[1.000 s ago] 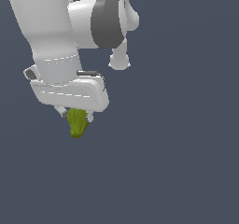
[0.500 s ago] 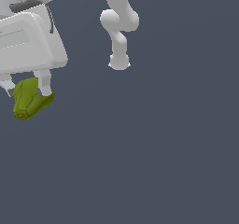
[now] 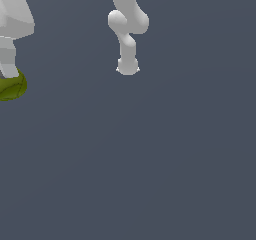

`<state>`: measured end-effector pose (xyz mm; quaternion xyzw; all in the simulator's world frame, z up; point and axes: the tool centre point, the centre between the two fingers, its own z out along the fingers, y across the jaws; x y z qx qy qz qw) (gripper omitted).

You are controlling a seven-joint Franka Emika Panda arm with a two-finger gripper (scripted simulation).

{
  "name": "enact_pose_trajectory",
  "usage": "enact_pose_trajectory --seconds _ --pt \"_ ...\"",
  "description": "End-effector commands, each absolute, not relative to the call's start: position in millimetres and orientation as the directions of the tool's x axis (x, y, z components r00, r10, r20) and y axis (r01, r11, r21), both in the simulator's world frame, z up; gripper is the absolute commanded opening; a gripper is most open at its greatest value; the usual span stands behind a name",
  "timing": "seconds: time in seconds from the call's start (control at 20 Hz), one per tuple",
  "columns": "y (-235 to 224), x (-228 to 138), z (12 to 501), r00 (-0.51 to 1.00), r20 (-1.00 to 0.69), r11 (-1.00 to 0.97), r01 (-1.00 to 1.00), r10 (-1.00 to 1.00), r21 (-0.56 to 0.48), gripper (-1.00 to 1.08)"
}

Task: Pick up the object and move it to a goal position.

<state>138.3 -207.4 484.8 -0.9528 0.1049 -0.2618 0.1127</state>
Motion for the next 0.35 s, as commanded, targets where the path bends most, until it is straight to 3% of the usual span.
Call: enact_pose_trajectory --seconds 0.0,0.3 --pt "-210.4 139.0 492.8 0.837 0.483 -0.953 -0.134 -0.256 -0.273 -1.0" --pt "-213.4 139.7 497.9 0.835 0.488 -0.953 -0.129 -0.254 -0.275 -1.0"
